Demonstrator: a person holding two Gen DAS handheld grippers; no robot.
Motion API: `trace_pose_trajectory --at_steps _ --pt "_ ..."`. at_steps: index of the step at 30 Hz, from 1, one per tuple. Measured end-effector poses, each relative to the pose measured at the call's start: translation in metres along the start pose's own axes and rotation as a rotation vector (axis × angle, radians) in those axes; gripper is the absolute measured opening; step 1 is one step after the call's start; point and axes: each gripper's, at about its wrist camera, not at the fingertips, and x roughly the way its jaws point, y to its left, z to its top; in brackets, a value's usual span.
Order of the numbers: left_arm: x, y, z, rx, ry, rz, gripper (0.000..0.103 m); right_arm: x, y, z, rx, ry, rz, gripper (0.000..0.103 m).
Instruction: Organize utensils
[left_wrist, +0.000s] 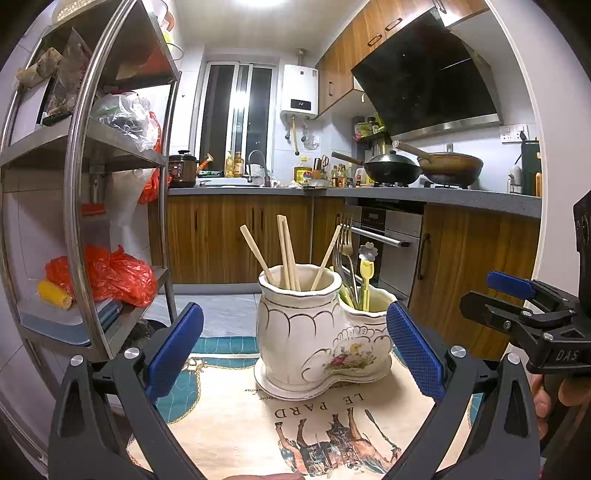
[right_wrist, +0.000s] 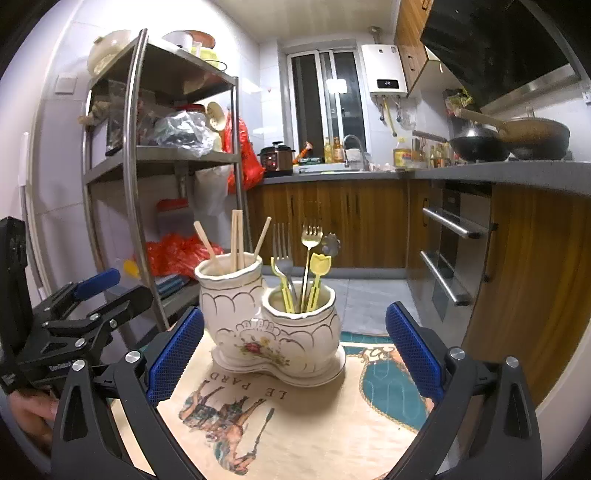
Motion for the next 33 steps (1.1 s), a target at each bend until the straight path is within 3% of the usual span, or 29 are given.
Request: trace_pose_trajectory --at_steps 33 --pt "-0.0026 -0.0036 0.0021 0.022 0.005 -0.014 0.098 -0.0004 0.0050 -0.0007 -0.005 0.004 0.011 0.098"
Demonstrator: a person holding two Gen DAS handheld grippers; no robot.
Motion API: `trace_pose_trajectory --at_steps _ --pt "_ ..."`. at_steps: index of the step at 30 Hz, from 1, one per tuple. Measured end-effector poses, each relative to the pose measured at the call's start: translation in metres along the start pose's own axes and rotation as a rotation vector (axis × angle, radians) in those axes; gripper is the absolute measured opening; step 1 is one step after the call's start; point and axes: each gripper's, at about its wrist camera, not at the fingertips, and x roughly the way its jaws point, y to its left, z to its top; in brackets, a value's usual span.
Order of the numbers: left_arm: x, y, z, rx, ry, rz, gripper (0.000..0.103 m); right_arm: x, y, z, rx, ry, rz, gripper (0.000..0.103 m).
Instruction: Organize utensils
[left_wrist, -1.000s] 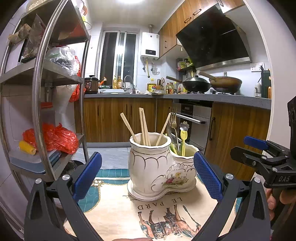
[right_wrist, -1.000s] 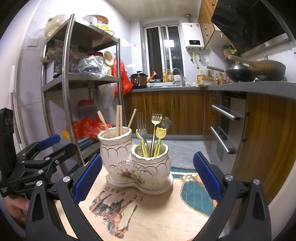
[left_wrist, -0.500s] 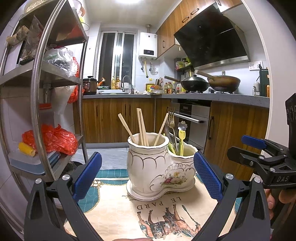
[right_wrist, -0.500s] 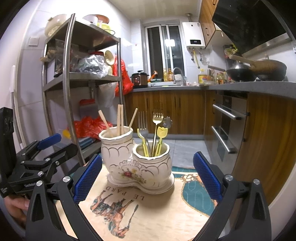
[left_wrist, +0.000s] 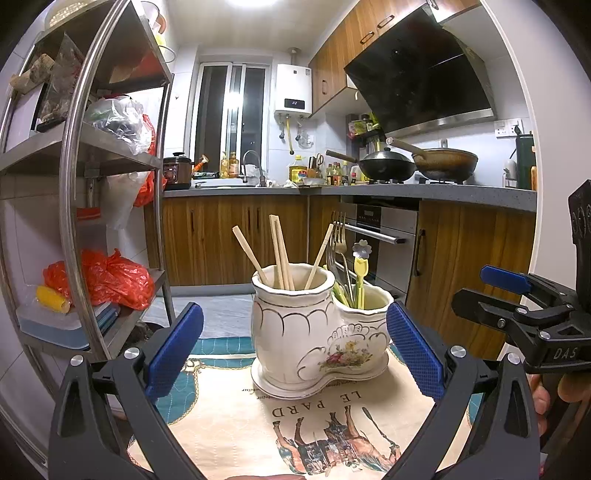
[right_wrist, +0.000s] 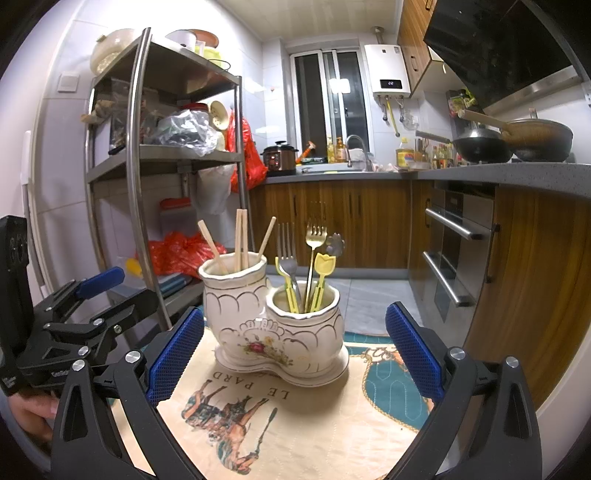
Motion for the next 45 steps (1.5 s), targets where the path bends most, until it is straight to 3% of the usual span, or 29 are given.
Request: trace_pose_trajectory --at_steps 45 --pt "-0.0024 -0.0023 0.0006 0.018 0.003 -0.024 0.098 -0.0009 0.0080 -0.0010 -0.002 0.006 0.007 0.098"
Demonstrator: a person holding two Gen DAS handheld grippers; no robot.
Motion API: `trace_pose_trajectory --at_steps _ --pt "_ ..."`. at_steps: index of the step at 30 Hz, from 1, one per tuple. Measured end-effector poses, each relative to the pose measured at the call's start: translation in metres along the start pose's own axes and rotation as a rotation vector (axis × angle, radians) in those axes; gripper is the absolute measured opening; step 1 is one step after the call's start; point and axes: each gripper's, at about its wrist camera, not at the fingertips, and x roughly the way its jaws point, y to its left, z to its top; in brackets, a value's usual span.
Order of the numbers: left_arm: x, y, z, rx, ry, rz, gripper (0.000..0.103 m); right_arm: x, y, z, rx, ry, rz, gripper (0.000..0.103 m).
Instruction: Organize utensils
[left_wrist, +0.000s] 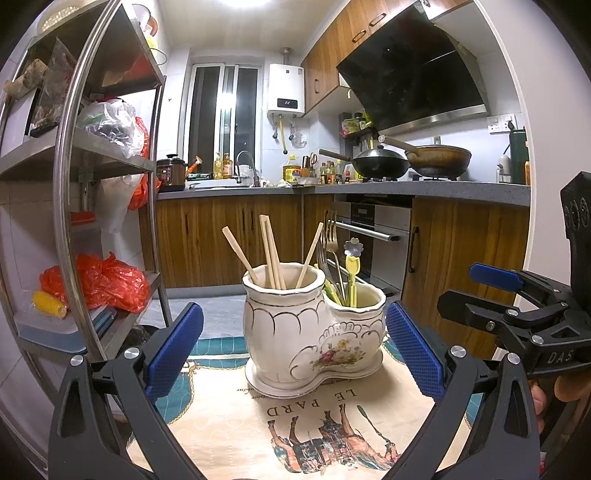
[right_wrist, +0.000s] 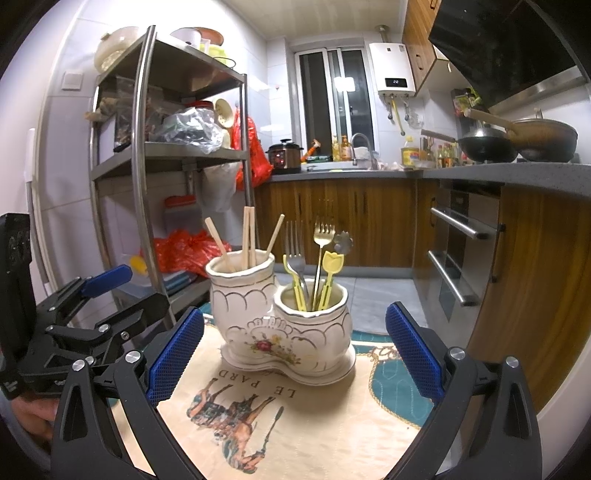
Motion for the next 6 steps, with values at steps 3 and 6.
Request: trace_pose_trajectory --at_steps 3,6 --pt "0.0003 0.0019 0.0003 -0.007 0.004 0.000 0.098 -0.0002 0.0011 0.0000 -0.001 -0.001 0.001 0.098" --pt "0.0008 0.0031 0.0001 -0.008 0.008 0.001 0.098 0.0000 0.0014 -0.0002 0.003 0.000 0.000 0.098"
